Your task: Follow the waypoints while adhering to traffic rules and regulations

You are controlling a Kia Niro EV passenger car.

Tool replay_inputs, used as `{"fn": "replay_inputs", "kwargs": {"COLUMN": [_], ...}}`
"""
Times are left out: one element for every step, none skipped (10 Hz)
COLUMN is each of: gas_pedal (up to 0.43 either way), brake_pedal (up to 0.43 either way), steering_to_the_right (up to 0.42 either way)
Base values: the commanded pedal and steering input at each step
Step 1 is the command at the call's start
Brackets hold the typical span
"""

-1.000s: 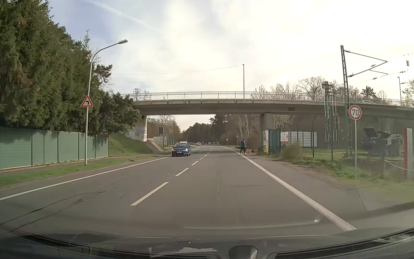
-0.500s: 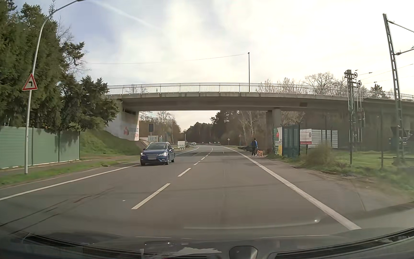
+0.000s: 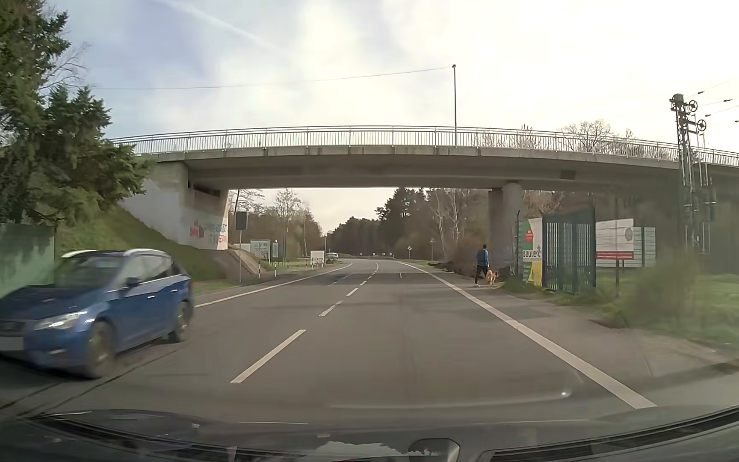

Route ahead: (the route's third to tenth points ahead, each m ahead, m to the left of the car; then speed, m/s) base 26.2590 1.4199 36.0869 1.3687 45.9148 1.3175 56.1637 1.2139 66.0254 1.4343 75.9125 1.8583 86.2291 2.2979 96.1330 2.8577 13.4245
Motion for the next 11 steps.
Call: {"fn": "replay_inputs", "kwargs": {"gas_pedal": [0.169, 0.169, 0.157, 0.157, 0.15, 0.118, 0.098, 0.059, 0.028, 0.02, 0.0], "brake_pedal": [0.0, 0.0, 0.0, 0.0, 0.0, 0.0, 0.0, 0.0, 0.0, 0.0, 0.0], "steering_to_the_right": [0.004, 0.005, 0.005, 0.005, 0.005, 0.005, 0.005, 0.005, 0.005, 0.005, 0.005]}}
